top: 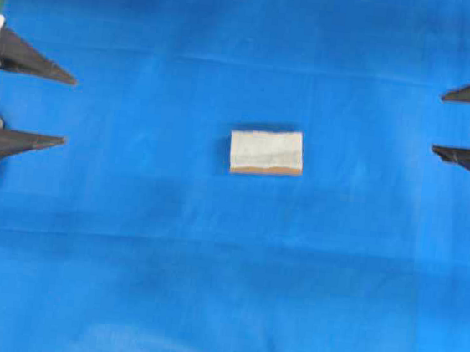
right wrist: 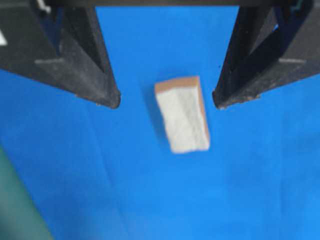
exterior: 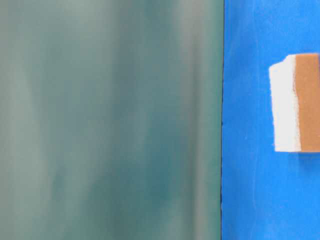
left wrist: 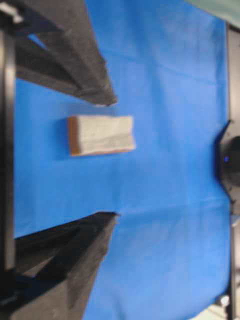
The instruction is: Hand over the sponge with the left arm and wipe it with the right arm.
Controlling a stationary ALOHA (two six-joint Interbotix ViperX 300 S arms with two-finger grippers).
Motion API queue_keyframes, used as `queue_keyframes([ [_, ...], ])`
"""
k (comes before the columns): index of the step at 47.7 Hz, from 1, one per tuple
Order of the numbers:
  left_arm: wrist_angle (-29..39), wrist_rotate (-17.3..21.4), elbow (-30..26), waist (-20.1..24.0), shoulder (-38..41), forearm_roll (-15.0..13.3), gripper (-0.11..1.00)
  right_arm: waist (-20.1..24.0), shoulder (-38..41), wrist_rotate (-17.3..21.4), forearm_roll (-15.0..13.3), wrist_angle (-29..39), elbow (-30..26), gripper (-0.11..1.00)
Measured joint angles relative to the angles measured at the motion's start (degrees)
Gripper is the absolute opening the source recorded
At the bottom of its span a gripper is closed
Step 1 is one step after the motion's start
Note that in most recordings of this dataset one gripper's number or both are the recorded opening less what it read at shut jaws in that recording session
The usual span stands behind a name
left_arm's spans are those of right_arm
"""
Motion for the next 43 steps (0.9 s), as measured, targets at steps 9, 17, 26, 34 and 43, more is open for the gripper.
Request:
queue_keyframes([
  [9, 0.7, 0.0, 4.9, -0.1, -6.3, 0.1, 0.84, 0.1, -4.8, 0.1, 1.7, -0.4, 5.6, 0.73],
  [17, 0.7, -0.1, 8.9, -0.1, -9.3, 0.0, 0.84, 0.0, -6.9, 0.1, 3.3, -3.7, 9.8, 0.73],
  [26, 0.7, -0.7, 11.4, -0.1, -10.4, 0.1, 0.84, 0.1, -7.0, 0.1, 3.4, -6.0, 10.1, 0.73],
  [34, 0.8, -0.4, 11.4, -0.1, -11.2, 0.1, 0.84, 0.1, -7.0, 0.1, 3.4, -6.0, 10.1, 0.73],
  [43, 1.4, -0.6, 11.4, -0.1, -11.8, 0.0, 0.84, 0.1, -7.0, 0.1, 3.4, -6.0, 10.1, 0.73],
])
